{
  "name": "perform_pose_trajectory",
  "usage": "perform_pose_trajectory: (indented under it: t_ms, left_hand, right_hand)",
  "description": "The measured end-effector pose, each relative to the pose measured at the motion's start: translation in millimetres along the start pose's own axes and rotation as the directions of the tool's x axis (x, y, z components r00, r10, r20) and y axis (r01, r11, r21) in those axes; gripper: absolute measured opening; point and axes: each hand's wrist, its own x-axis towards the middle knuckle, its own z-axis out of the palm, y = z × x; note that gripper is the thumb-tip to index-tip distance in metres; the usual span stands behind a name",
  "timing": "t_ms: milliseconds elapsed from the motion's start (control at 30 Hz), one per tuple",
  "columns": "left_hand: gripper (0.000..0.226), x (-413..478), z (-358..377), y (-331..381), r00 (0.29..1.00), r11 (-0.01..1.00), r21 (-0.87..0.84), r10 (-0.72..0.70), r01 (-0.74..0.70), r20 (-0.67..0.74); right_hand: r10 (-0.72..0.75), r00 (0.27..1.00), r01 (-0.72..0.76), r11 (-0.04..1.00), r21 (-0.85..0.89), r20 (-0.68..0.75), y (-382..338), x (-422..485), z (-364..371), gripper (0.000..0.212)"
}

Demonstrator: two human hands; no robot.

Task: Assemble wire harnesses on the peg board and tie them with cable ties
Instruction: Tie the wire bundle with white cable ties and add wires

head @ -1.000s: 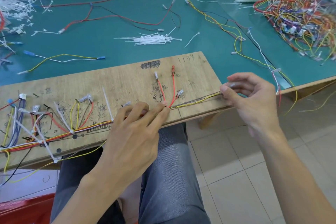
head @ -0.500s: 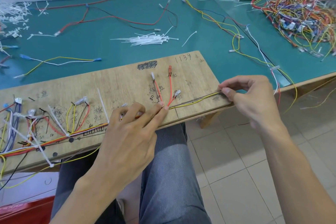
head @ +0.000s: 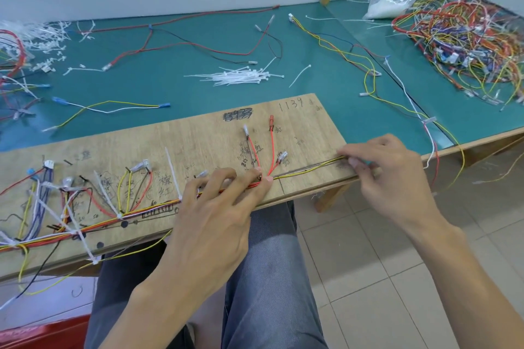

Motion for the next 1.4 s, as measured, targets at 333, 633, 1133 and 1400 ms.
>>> perform_pose_trajectory:
  t_ms: [333, 633, 1133, 1400]
  left_hand:
    - [0.039, -4, -7, -8, 0.997, 0.994, -0.110, -0.033, 0.025, -0.067]
    - [0.022, 7, -16, -6, 0.995, 0.988, -0.136, -0.080, 0.072, -0.055]
    - [0.027, 13, -19, -11, 0.992, 0.978, -0.190, -0.099, 0.082, -0.080]
    - [0.023, 30, -29, -3, 0.884, 0.799, -0.555, -0.410, 0.231, -0.224]
  right_hand:
    - [0.098, 0.993, -0.084, 0.978, 0.189, -0.063, -44, 55, 6, 0.015]
    - [0.559, 0.814, -0.554, 0.829, -0.076, 0.156, -13, 235, 68, 0.027]
    - [0.551, 0.821, -0.533, 0.834, -0.142, 0.152, -6, 255, 83, 0.010]
    - [0.157, 0.985, -0.160, 0.681, 0.714, 0.071, -105, 159, 31, 0.011]
